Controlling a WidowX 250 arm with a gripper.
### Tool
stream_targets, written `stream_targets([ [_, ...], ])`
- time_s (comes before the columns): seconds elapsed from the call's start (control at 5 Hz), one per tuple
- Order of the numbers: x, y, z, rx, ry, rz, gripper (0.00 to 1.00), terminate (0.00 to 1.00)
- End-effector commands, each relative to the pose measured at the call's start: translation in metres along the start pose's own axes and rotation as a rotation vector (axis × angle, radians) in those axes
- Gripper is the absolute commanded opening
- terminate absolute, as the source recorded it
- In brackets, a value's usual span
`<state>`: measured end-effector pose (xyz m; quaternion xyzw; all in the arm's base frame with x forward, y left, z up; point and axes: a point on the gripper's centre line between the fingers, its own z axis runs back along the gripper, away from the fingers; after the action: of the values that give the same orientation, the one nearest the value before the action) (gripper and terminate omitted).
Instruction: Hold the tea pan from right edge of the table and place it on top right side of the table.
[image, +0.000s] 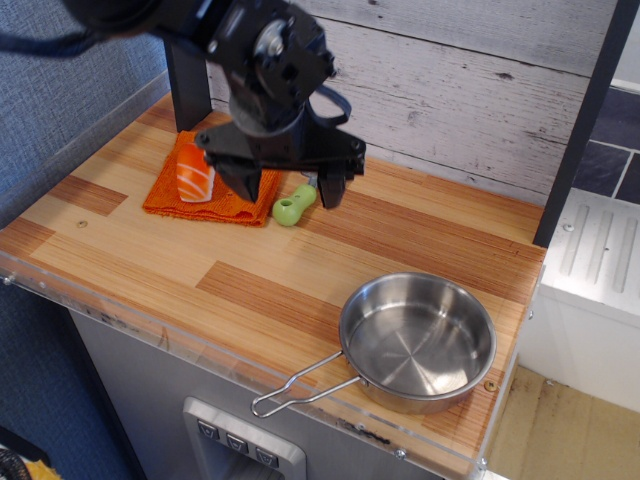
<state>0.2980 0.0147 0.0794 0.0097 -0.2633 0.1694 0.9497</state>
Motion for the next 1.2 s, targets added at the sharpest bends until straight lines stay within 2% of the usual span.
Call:
stream_targets([
  [0.0, -0.02, -0.024, 0.006, -0.216, 0.038, 0.018, 1.0, 0.0],
  [0.2, -0.038, -0.034, 0.004, -0.256, 0.088, -0.015, 1.0, 0.0],
  [0.4, -0.057, -0.044, 0.0, -0.267, 0.143, -0.105, 1.0, 0.0],
  [0.6, -0.072, -0.048, -0.005, -0.255, 0.187, -0.181, 1.0, 0.0],
  [0.8, -0.081, -0.05, -0.009, -0.255, 0.206, -0.197, 1.0, 0.0],
  [1.0, -0.085, -0.047, -0.012, -0.182, 0.22, -0.241, 1.0, 0.0],
])
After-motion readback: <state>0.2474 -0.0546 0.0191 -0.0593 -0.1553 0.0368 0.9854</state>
